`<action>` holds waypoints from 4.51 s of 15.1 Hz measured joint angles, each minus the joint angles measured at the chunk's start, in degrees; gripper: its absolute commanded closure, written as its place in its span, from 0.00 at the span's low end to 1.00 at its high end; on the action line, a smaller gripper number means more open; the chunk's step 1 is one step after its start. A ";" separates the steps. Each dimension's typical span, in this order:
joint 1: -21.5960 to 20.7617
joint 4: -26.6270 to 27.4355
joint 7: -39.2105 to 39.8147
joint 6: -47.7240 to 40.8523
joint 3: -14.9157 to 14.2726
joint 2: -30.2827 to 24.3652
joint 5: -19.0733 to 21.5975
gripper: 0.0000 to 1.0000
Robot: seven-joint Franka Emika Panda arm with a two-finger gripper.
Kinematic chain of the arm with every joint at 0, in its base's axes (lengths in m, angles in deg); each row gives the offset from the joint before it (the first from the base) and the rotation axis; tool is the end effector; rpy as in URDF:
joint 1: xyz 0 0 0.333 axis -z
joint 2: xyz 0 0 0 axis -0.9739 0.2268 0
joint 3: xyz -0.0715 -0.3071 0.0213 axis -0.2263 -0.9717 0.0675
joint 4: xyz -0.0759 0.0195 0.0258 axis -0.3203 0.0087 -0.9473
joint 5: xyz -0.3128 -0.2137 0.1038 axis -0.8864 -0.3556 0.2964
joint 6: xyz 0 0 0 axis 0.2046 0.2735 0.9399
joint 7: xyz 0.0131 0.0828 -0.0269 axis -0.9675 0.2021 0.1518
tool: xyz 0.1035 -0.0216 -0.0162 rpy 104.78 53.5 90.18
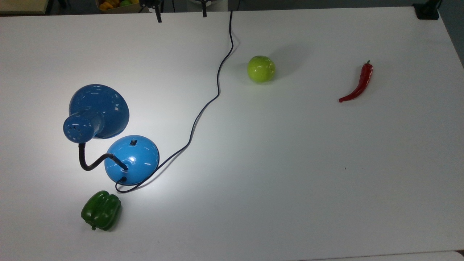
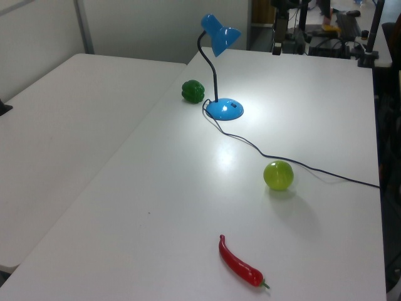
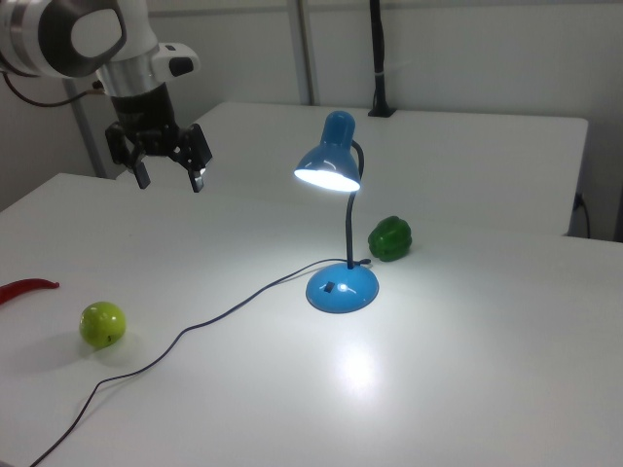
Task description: Turn off lamp
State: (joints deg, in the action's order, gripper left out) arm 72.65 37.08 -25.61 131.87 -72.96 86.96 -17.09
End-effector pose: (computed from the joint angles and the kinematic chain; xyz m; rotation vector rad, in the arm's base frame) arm 0.5708 0.0306 0.6076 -3.1144 -0.3746 -0.1270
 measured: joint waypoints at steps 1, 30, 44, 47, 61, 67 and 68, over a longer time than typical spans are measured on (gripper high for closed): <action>0.00 0.25 0.03 0.00 0.00 0.01 0.00 0.00; 0.37 1.02 0.33 0.00 -0.19 0.06 2.72 1.00; 2.67 12.94 4.05 15.17 -7.31 4.14 1.82 1.00; 2.76 16.23 4.03 24.03 -7.87 5.79 1.54 1.00; 3.59 19.36 -1.50 58.78 -8.03 18.17 1.54 1.00; 3.45 17.94 -2.18 63.32 -7.99 21.79 1.56 1.00; 3.43 17.41 -2.19 63.35 -7.98 22.28 1.56 1.00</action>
State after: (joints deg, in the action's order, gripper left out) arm 76.09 54.48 -27.80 195.23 -80.94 109.24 -15.53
